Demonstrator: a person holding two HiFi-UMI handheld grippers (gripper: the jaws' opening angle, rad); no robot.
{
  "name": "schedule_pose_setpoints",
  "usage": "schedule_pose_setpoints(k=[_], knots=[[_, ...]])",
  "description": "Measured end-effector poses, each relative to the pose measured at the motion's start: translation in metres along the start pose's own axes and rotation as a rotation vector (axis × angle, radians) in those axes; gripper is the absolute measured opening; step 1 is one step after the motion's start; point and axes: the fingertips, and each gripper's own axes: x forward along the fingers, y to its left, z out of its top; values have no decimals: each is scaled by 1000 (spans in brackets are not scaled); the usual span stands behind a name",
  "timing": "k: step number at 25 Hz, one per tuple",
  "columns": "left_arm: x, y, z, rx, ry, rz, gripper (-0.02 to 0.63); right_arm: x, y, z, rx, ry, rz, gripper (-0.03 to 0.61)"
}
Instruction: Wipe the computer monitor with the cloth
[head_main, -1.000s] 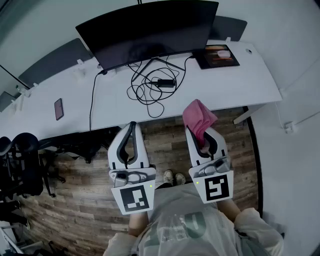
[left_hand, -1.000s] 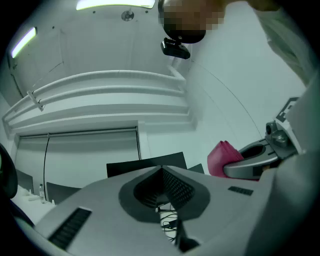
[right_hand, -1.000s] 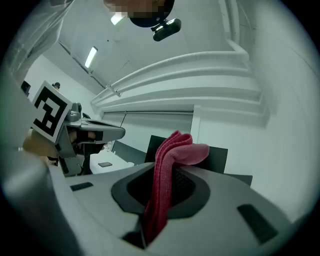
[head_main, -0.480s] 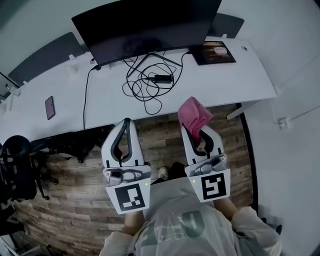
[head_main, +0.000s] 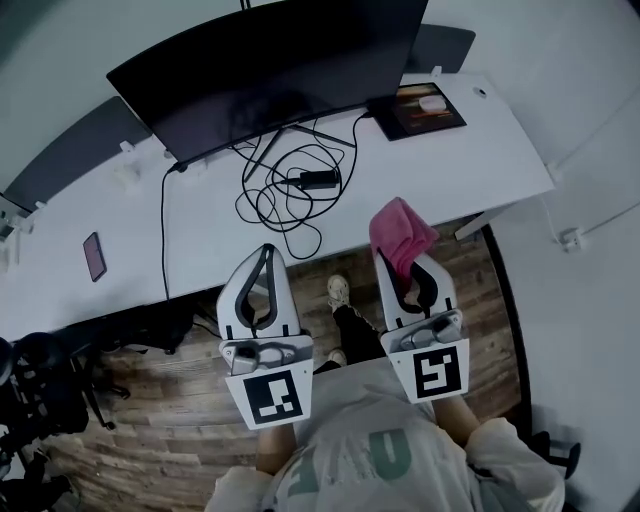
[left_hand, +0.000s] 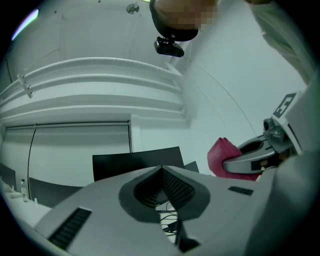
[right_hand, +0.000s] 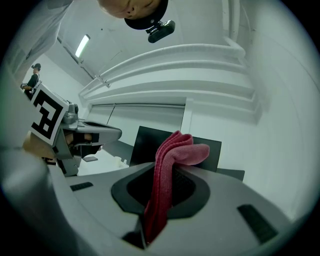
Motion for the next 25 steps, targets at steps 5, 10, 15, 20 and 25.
schedule_pose_setpoints(k=[5,10,15,20,25], knots=[[58,5,-15,-32,-3,11,5,54,-24,-7,-2,-38,-1,57],[133,26,0,-10,-26,16,5,129,-56,2,0,-64,19,57],[200,49,-1,55,-46,55,5,200,-84,-2,-4,-83,57,57],[239,72,-31,65,8,101,5,250,-86,-18,19,-81,145,57],[260,93,-49,15,40,108,5,284,-72,-24,29,-54,198,56]])
